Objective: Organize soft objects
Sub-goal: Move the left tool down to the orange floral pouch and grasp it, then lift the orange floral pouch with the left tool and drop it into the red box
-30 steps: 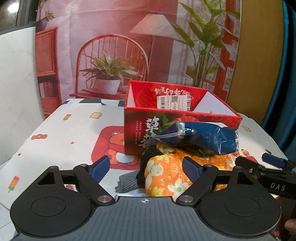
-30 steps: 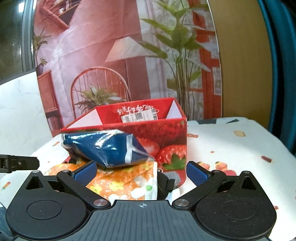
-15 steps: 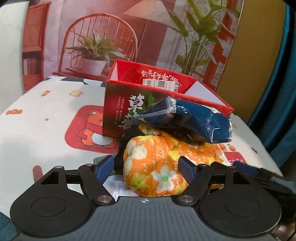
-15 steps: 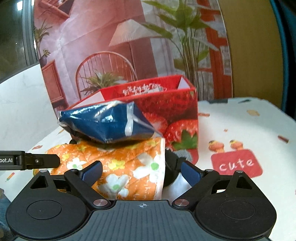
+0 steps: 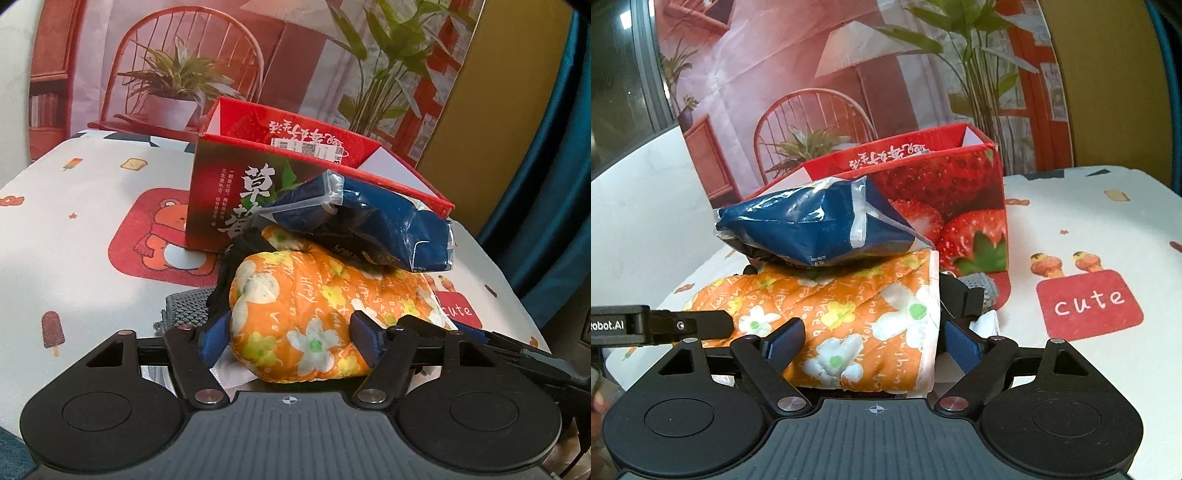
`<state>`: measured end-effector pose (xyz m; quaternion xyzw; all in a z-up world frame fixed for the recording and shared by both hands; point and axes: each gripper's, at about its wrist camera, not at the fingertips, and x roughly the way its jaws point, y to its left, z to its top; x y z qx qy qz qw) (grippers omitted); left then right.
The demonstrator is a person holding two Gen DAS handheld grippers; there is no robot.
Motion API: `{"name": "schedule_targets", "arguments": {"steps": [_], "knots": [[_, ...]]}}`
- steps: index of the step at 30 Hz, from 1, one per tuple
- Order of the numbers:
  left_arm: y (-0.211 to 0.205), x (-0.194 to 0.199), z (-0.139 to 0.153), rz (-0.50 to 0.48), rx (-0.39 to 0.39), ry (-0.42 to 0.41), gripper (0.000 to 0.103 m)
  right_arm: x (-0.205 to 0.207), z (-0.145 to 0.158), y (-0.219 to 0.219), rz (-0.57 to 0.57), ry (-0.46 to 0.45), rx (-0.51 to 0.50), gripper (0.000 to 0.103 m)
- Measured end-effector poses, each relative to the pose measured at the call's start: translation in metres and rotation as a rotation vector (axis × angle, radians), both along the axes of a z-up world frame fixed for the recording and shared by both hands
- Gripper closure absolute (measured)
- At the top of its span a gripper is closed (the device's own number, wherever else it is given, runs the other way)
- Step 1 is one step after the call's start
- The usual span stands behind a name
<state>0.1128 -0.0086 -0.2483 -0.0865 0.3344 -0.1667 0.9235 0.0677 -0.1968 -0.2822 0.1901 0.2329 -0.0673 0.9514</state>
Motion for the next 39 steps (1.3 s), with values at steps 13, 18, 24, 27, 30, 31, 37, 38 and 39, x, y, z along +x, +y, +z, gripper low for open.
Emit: {"name": "schedule_targets", "arguments": {"steps": [13, 18, 24, 27, 30, 31, 37, 38, 39], "knots": [[0.004, -0.001, 0.0, 0.0, -0.015, 0.001, 0.063, -0.003, 0.004, 0.0, 0.012, -0.006, 0.004, 0.049], [0.005, -0.001, 0.0, -0.002, -0.013, 0.003, 0.066, -0.006, 0.008, 0.0, 0.026, -0.004, -0.005, 0.076], [0.004, -0.008, 0.008, -0.024, -0.001, -0.053, 0.084, -0.012, 0.019, 0.004, 0.021, -0.03, -0.049, 0.095], [0.003, -0.014, 0.017, -0.034, -0.003, -0.09, 0.086, -0.019, 0.03, 0.007, 0.024, -0.073, -0.078, 0.095], [0.004, -0.021, 0.026, -0.048, -0.017, -0.127, 0.087, -0.027, 0.042, 0.01, 0.028, -0.118, -0.1, 0.096], [0.003, -0.022, 0.028, -0.05, -0.022, -0.139, 0.087, -0.03, 0.047, 0.011, 0.028, -0.135, -0.113, 0.096], [0.006, -0.03, 0.037, -0.045, -0.051, -0.178, 0.087, -0.04, 0.064, 0.014, 0.026, -0.189, -0.135, 0.096], [0.007, -0.031, 0.039, -0.044, -0.056, -0.184, 0.087, -0.041, 0.066, 0.014, 0.025, -0.194, -0.134, 0.096], [0.008, -0.032, 0.042, -0.041, -0.062, -0.19, 0.087, -0.042, 0.068, 0.014, 0.024, -0.2, -0.134, 0.096]]}}
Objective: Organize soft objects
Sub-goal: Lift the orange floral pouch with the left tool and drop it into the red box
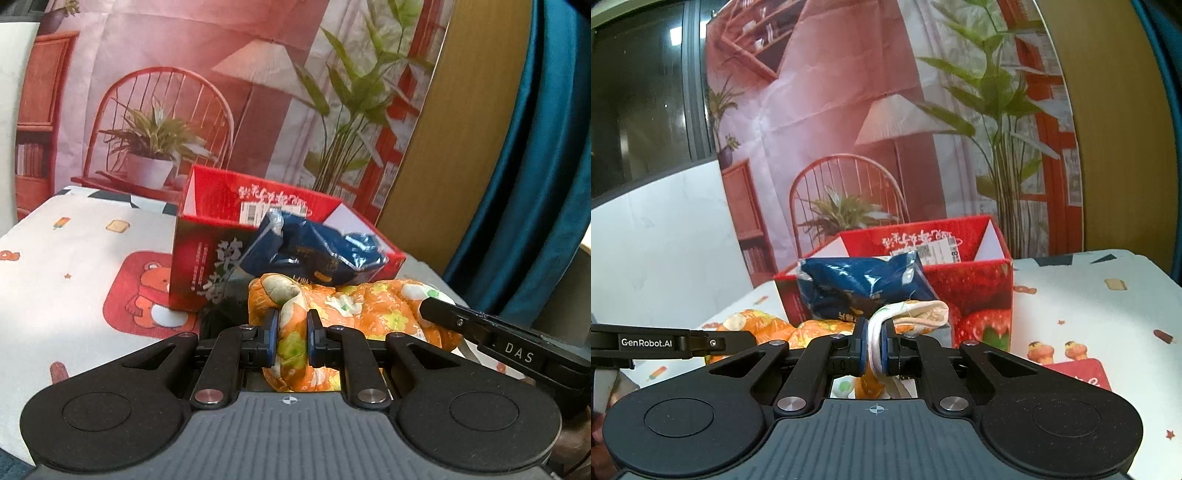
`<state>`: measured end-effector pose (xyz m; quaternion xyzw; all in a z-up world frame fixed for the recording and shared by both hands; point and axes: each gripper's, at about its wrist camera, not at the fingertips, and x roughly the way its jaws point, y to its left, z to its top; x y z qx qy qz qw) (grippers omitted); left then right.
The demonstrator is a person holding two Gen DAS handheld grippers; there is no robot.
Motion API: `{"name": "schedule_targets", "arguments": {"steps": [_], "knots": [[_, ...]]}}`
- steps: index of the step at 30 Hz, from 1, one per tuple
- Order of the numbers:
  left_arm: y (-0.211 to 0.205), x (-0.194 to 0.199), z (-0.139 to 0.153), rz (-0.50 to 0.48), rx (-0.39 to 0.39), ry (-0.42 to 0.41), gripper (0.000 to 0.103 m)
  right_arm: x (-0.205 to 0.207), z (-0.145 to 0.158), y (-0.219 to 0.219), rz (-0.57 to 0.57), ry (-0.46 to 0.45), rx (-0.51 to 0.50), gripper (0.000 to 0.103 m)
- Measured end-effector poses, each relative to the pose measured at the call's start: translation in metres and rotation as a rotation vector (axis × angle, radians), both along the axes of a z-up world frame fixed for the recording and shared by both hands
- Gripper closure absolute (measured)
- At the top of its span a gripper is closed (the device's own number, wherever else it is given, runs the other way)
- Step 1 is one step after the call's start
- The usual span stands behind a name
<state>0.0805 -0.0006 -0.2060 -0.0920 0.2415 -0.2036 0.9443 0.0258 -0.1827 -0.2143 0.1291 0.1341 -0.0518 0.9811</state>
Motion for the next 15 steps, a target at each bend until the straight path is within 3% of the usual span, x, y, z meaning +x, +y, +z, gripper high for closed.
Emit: {"name": "schedule_targets", "arguments": {"steps": [15], "knots": [[-0.002, -0.001, 0.078, -0.021, -0.062, -0.235, 0.087, -0.003, 0.066, -0.015, -0.005, -0.169, -0.019, 0.096]]}}
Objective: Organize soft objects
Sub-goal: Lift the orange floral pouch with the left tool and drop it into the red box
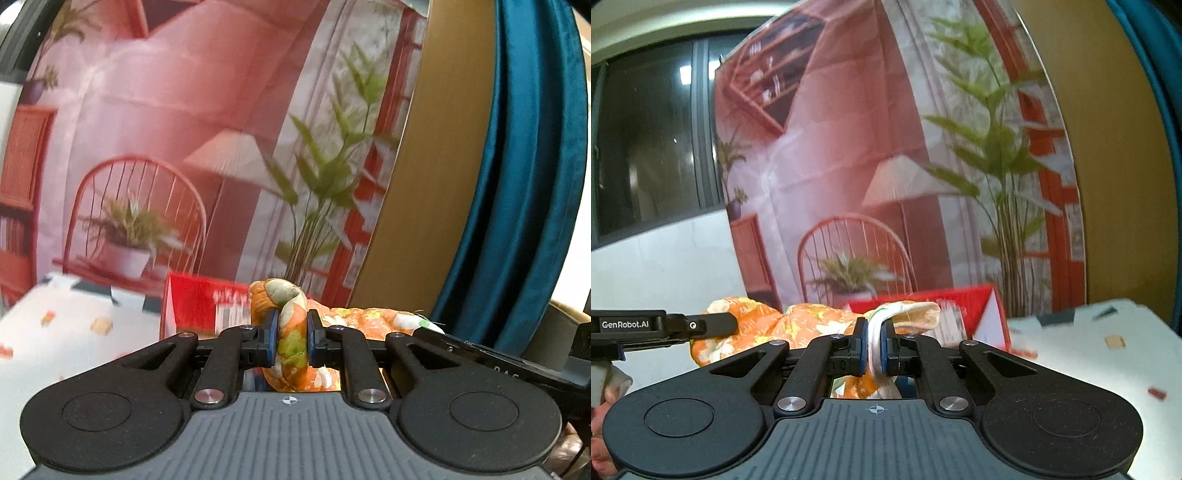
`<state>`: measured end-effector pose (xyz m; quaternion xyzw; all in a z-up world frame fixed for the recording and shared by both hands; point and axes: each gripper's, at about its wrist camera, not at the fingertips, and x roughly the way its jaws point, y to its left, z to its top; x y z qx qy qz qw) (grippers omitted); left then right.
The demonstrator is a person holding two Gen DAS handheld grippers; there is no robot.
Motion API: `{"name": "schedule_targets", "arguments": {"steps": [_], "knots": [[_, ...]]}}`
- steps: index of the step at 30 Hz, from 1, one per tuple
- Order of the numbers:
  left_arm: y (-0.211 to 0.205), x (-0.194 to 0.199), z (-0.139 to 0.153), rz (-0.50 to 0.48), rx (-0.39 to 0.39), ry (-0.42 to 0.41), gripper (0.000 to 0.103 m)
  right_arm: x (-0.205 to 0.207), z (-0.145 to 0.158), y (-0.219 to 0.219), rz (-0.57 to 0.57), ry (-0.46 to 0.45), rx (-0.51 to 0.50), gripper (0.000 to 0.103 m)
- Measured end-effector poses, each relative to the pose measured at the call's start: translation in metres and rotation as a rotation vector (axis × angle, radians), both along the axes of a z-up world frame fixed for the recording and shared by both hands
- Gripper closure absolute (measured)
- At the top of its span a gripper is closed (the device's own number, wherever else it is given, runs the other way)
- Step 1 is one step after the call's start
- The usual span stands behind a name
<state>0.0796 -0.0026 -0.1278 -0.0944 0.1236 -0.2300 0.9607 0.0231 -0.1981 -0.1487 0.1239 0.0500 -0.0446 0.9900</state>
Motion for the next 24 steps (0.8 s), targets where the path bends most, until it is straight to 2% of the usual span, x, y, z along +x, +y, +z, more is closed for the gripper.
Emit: {"name": "schedule_targets", "arguments": {"steps": [4, 7, 12, 17, 22, 24], "knots": [[-0.005, 0.022, 0.011, 0.002, -0.008, 0.008, 0.087, 0.019, 0.02, -0.008, 0.014, -0.003, -0.013, 0.097], [-0.01, 0.047, 0.015, 0.009, 0.021, 0.018, 0.087, 0.043, 0.029, -0.021, 0.034, 0.005, -0.011, 0.097], [-0.011, 0.098, 0.01, 0.019, 0.028, 0.088, 0.087, 0.096, 0.03, -0.04, 0.04, 0.073, -0.038, 0.097], [-0.028, 0.151, -0.003, 0.038, 0.122, 0.137, 0.087, 0.154, 0.012, -0.063, 0.021, 0.159, 0.0, 0.097], [-0.048, 0.2, -0.026, 0.039, 0.209, 0.239, 0.087, 0.205, -0.021, -0.077, -0.015, 0.285, -0.009, 0.097], [-0.051, 0.214, -0.036, 0.022, 0.222, 0.291, 0.087, 0.224, -0.034, -0.083, -0.014, 0.36, 0.012, 0.097]]}}
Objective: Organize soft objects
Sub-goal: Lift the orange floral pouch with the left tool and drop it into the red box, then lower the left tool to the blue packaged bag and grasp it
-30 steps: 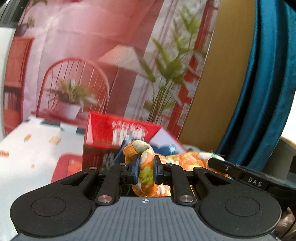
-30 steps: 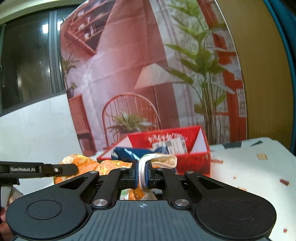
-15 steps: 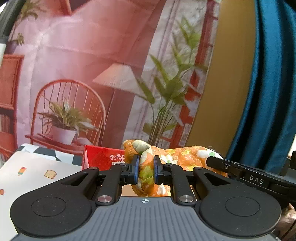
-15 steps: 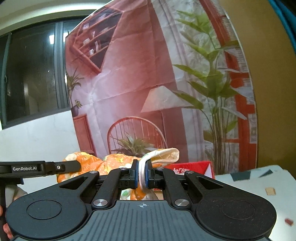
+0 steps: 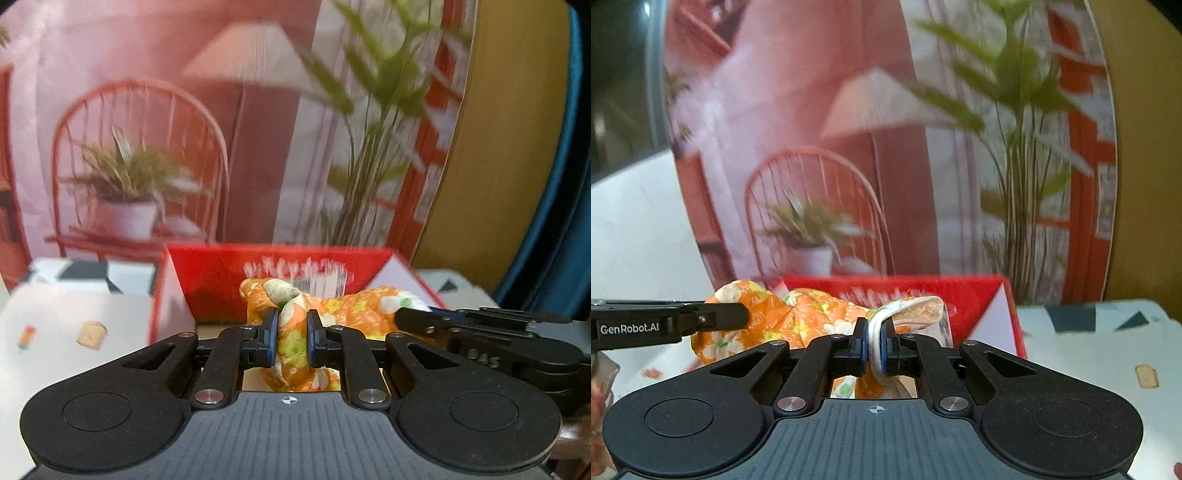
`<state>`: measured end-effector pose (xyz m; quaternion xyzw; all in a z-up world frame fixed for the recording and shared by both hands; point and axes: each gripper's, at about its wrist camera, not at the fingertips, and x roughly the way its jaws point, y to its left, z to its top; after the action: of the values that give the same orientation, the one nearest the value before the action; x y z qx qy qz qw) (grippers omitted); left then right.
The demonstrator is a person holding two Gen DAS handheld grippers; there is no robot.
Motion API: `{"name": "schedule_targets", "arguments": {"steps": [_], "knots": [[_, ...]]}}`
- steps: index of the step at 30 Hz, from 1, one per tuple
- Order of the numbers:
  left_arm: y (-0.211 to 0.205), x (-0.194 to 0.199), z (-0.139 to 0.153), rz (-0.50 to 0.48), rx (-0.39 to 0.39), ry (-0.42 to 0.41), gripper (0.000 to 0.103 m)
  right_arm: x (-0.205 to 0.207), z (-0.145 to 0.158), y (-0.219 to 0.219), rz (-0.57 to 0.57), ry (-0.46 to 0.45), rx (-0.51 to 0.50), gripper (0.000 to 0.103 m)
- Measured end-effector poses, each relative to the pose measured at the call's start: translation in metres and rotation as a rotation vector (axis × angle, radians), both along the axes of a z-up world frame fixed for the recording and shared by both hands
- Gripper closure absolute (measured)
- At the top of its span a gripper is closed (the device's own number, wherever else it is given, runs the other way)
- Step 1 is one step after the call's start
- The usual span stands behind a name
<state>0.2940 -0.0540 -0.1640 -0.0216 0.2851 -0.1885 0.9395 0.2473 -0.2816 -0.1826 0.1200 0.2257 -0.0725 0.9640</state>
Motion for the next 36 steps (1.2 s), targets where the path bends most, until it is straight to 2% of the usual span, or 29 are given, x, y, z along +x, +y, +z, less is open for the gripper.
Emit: {"name": "schedule_targets", "arguments": {"steps": [5, 13, 15, 16, 17, 19, 22, 31, 36], "knots": [[-0.005, 0.028, -0.024, 0.013, 0.055, 0.102, 0.087, 0.032, -0.027, -0.004, -0.015, 0.156, 0.017, 0.097], [-0.006, 0.039, -0.036, 0.002, 0.116, 0.13, 0.085, 0.053, -0.04, -0.007, -0.027, 0.241, 0.029, 0.096], [-0.008, 0.041, -0.036, -0.001, 0.125, 0.127, 0.081, 0.053, -0.042, -0.009, -0.031, 0.25, 0.019, 0.091], [-0.007, 0.04, -0.036, -0.005, 0.128, 0.127, 0.072, 0.052, -0.043, -0.011, -0.039, 0.254, 0.018, 0.089], [-0.006, 0.039, -0.036, -0.007, 0.125, 0.125, 0.06, 0.051, -0.044, -0.012, -0.048, 0.256, 0.018, 0.083], [-0.004, 0.034, -0.033, -0.013, 0.118, 0.111, 0.049, 0.047, -0.042, -0.014, -0.057, 0.245, 0.015, 0.078], [-0.002, 0.027, -0.026, -0.018, 0.113, 0.104, 0.049, 0.038, -0.038, -0.014, -0.057, 0.224, 0.002, 0.068], [0.013, -0.021, -0.008, -0.035, 0.04, 0.108, 0.049, -0.007, -0.013, 0.002, -0.018, 0.135, 0.051, 0.062], [0.018, -0.059, -0.012, -0.032, -0.002, 0.114, 0.049, -0.045, -0.003, 0.014, 0.002, 0.051, 0.102, 0.058]]}}
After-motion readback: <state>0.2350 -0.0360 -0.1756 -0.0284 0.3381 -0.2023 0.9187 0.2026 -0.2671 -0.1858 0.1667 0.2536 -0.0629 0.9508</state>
